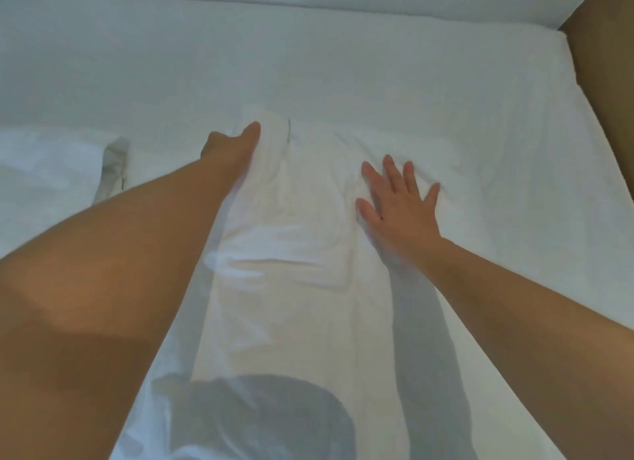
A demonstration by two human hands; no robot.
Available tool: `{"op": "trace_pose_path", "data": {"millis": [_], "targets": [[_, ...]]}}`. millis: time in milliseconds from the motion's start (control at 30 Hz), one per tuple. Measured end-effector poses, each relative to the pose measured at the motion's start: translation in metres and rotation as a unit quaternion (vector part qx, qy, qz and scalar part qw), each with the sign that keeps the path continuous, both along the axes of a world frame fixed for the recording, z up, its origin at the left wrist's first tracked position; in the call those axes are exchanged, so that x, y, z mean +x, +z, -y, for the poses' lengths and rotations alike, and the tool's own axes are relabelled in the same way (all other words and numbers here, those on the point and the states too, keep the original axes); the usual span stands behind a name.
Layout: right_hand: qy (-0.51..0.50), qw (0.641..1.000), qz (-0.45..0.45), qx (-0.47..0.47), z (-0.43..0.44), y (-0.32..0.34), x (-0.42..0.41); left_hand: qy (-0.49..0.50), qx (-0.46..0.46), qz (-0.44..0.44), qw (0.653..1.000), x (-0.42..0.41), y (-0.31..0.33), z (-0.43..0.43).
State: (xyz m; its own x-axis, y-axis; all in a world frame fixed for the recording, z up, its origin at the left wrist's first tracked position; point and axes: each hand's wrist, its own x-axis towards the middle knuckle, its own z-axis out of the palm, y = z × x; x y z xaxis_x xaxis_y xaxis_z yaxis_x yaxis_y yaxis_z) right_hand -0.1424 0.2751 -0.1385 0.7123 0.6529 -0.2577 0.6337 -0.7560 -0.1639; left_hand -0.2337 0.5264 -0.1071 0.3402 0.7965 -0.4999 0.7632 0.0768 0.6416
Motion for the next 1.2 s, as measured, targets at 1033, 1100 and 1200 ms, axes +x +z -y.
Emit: {"op": "trace_pose_path", "data": {"millis": [1033,1100,1200], "targets": [[-0.082,0.992,-0.089,-0.016,0.089,-0.003,-0.181,0.011,-0.040,0.014,0.999,-0.267,0.000,0.132],[-0.091,0.991,-0.093,-0.028,0.090,-0.002,-0.202,0.020,-0.072,0.007,0.997,-0.292,-0.003,0.152],[-0.109,0.989,-0.095,-0.031,0.089,-0.004,-0.217,0.065,-0.104,0.011,0.992,-0.314,-0.009,0.169]]}}
